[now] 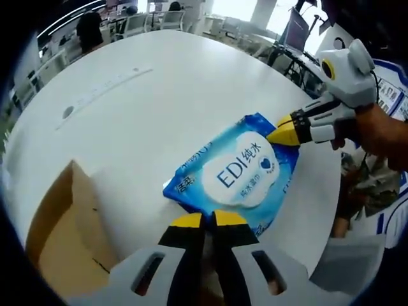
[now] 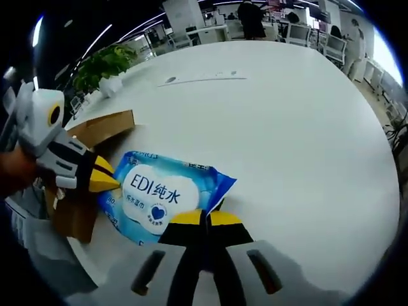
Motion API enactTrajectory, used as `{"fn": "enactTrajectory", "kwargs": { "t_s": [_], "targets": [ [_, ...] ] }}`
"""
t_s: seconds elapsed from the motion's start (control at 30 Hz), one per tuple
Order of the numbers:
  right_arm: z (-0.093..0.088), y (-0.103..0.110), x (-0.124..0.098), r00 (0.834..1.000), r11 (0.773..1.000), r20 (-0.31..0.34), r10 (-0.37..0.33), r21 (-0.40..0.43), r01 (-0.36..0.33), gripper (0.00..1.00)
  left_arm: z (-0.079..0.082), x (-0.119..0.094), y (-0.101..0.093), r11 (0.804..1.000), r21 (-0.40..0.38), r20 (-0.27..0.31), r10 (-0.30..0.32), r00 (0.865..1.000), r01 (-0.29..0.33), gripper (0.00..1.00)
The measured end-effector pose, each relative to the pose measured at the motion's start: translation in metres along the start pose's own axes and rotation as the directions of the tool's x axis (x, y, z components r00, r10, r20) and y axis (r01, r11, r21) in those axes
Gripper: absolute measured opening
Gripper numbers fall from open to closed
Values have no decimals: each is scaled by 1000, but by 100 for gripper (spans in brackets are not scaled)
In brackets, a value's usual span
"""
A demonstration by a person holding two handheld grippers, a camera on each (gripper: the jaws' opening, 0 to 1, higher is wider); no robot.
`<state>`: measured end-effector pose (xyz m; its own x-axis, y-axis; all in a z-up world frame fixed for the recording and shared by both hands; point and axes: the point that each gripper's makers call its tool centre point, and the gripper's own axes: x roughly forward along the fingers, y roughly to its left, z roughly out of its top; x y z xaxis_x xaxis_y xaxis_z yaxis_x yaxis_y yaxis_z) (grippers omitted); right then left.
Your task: Operate the shoe box by opening the lid, removing the specified soft item, and placing it in the target area until the item is outside and the box remains undamaged.
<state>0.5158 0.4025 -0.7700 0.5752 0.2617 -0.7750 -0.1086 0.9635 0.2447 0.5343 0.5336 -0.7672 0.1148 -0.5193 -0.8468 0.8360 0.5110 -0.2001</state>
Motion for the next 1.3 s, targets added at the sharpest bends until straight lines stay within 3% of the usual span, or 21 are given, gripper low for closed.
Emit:
{"fn": "enactTrajectory", "kwargs": {
  "t_s": [0.17, 0.3, 0.4, 0.7, 0.93, 1.3],
  "targets": [
    [-1, 0, -4, 1000, 1000, 16, -8, 7, 8, 9, -3, -4, -1, 1000, -5, 15, 1, 1000, -1, 6],
    [2, 3, -13, 998, 1000, 55, -13, 16, 12, 16, -1, -9, -3, 997, -74, 88, -15, 996, 22, 11],
    [3, 5, -20, 997, 1000, 71, -23, 19, 22, 18, -1, -19, -8, 998, -64, 136, -19, 991, 28, 14],
    [1, 15, -41, 995, 999, 90, -41, 10, 40, 19, 1, -48, -21, 999, -33, 182, -2, 983, 8, 20],
    [0, 27, -60, 992, 998, 106, -65, 7, 65, 19, -13, -64, -30, 1000, -13, 174, -14, 985, 17, 22],
    [-10, 63, -77, 990, 997, 116, -79, -6, 80, 19, -43, -107, -15, 999, -29, 190, 32, 981, -27, 21]
  ]
}}
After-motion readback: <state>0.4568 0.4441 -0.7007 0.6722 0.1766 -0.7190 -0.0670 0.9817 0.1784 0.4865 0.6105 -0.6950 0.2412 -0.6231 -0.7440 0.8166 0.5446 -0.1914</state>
